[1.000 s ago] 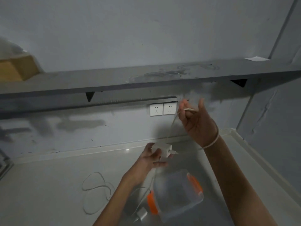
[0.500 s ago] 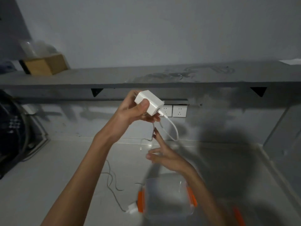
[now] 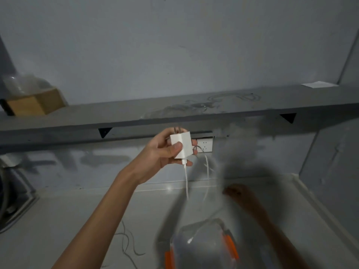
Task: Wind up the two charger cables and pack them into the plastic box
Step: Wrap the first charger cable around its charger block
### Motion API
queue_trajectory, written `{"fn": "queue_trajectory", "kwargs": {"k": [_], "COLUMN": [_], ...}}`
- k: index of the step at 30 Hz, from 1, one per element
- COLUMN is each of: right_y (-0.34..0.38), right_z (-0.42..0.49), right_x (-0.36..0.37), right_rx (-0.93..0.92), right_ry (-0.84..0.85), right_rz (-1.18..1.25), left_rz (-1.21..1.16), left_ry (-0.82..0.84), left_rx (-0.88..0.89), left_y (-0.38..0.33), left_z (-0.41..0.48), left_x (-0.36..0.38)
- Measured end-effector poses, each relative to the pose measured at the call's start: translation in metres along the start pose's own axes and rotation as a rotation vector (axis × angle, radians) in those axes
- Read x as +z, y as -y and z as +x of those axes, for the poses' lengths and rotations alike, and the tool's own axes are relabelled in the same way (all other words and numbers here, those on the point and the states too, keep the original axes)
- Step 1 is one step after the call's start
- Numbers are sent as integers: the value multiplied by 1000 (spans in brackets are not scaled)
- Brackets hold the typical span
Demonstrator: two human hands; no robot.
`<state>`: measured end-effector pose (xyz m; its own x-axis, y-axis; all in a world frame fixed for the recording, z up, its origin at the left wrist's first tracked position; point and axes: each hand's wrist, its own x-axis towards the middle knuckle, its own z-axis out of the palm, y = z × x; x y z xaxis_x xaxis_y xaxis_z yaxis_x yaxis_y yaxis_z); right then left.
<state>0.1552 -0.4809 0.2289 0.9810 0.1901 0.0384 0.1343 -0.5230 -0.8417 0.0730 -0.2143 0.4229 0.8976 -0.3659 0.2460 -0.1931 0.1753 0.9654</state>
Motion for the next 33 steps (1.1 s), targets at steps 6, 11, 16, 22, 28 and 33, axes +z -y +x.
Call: {"fn": "queue_trajectory", "kwargs": {"k": [6,11,16,22,28,33], "right_y": [-33,58,129,111,170,235], "right_z": [25,1,-49,-68,-61,-52], "right_x": [-41,-36,-3,19,-50,-112], "right_rx": [145,-100,-191,-337,-776,-1005], "right_ry": [-126,-154,339,59,-236,-227], "right_rz": [-546,237,651,249,-486,-651], "left_rz": [-215,-207,-83,37,494,594], "left_ry": [-76,-304,-436,-493,-396,-308], "left_rx": [6,4,14,100,104,233], "left_y": [22,36,37,37,33,5], "left_z": [26,46,53,44,25,8], "left_x": [25,50,61,36,23,46]}}
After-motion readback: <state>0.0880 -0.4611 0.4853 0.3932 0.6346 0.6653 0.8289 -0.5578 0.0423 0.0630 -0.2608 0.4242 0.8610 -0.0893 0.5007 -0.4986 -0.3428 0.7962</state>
